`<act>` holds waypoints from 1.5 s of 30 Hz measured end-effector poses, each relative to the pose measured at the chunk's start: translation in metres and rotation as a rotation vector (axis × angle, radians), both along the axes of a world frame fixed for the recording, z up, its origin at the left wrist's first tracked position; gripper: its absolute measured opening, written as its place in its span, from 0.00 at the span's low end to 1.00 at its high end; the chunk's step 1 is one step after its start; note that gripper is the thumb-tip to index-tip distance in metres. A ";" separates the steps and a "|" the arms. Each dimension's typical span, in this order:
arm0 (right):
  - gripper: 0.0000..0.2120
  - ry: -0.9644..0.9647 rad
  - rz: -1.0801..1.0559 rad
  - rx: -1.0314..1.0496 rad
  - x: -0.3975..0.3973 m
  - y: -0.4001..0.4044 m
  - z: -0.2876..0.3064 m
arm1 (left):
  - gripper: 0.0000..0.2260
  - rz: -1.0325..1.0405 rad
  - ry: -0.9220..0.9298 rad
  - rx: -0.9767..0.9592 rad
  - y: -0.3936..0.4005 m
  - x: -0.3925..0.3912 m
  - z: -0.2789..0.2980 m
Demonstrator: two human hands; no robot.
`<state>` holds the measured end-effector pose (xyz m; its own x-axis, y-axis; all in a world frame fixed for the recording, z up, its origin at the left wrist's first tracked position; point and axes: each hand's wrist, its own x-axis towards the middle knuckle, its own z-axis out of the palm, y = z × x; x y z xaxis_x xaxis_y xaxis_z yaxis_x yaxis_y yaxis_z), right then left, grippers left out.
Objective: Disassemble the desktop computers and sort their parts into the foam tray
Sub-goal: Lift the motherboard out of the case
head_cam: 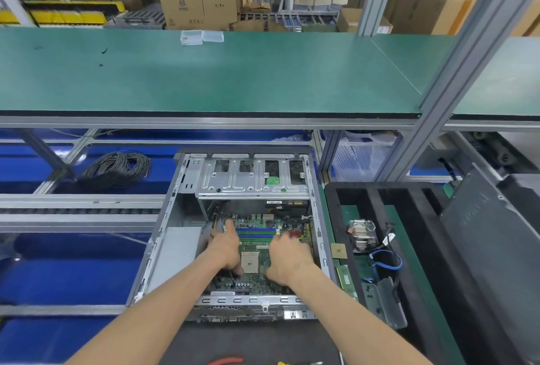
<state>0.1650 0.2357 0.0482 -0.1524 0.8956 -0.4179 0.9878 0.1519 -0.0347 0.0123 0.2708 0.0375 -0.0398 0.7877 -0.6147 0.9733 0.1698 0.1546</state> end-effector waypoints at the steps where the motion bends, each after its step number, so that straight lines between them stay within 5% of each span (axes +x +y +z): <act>1: 0.35 -0.011 0.014 0.002 0.001 -0.001 -0.002 | 0.55 -0.002 -0.003 0.006 0.001 -0.001 -0.001; 5: 0.40 -0.052 0.027 -0.035 0.003 -0.003 -0.007 | 0.52 0.045 -0.016 0.011 0.003 -0.003 -0.004; 18: 0.34 0.079 -0.290 -0.095 0.000 0.015 -0.016 | 0.56 0.190 -0.017 0.009 0.010 0.003 -0.013; 25: 0.13 0.079 -0.334 -0.037 0.001 0.023 -0.019 | 0.56 0.199 0.001 0.009 0.013 0.004 -0.019; 35: 0.15 0.158 -0.388 -0.204 0.001 0.032 -0.034 | 0.59 0.201 0.028 0.012 0.011 0.003 -0.017; 45: 0.14 0.200 -0.465 -0.156 -0.002 0.029 -0.033 | 0.46 0.232 0.012 0.090 0.008 0.005 -0.014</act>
<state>0.1626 0.2644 0.0147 0.1559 0.8172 -0.5549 0.9215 -0.3226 -0.2161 0.0170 0.2789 0.0240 -0.2331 0.8082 -0.5408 0.9116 0.3752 0.1680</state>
